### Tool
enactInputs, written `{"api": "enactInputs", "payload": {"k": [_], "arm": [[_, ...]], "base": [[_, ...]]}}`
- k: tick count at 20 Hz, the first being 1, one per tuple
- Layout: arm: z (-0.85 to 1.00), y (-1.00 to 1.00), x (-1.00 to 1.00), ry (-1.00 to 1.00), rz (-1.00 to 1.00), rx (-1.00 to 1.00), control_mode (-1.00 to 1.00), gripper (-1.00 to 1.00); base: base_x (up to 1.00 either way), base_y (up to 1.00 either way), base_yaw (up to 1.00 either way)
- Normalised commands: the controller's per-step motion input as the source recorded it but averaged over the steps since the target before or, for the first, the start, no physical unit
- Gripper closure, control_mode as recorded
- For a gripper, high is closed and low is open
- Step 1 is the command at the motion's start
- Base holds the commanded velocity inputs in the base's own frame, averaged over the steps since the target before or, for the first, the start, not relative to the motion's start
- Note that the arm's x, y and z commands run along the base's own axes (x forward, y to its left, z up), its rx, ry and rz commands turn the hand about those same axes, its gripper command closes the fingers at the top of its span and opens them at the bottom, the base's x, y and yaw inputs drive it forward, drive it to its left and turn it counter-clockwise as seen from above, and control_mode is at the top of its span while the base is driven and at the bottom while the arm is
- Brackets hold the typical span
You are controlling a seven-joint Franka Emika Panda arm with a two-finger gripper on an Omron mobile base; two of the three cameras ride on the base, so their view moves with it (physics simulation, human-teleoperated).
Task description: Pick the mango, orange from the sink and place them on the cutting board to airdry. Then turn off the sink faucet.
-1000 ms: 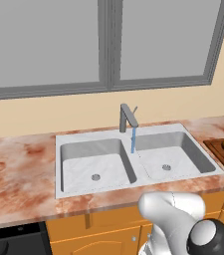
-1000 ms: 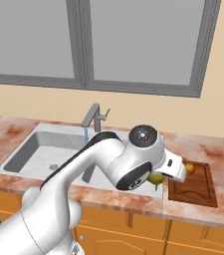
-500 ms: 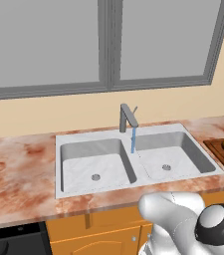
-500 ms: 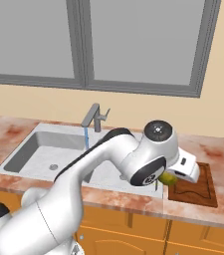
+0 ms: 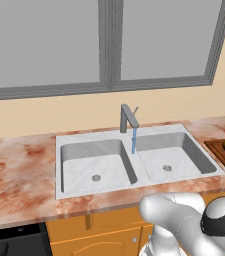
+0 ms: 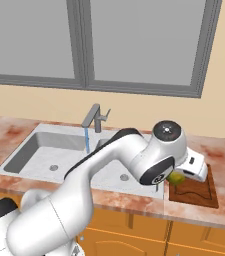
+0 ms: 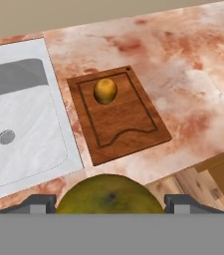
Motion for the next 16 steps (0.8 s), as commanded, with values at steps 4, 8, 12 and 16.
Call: {"api": "enactInputs", "payload": {"k": [4, 8, 12, 16], "arm": [[-0.13, -0.02, 0.22, 0.00, 0.00, -0.01, -1.00, 1.00], [-0.21, -0.08, 0.04, -0.04, 0.01, -0.01, -1.00, 1.00], [-0.22, -0.11, 0.15, 0.00, 0.00, 0.00, -1.00, 1.00], [-0.11, -0.08, 0.26, 0.00, 0.00, 0.00, -1.00, 1.00]], "base": [[0.00, 0.00, 0.00], [0.00, 0.00, 0.00], [0.00, 0.00, 0.00], [0.00, 0.00, 0.00]]}}
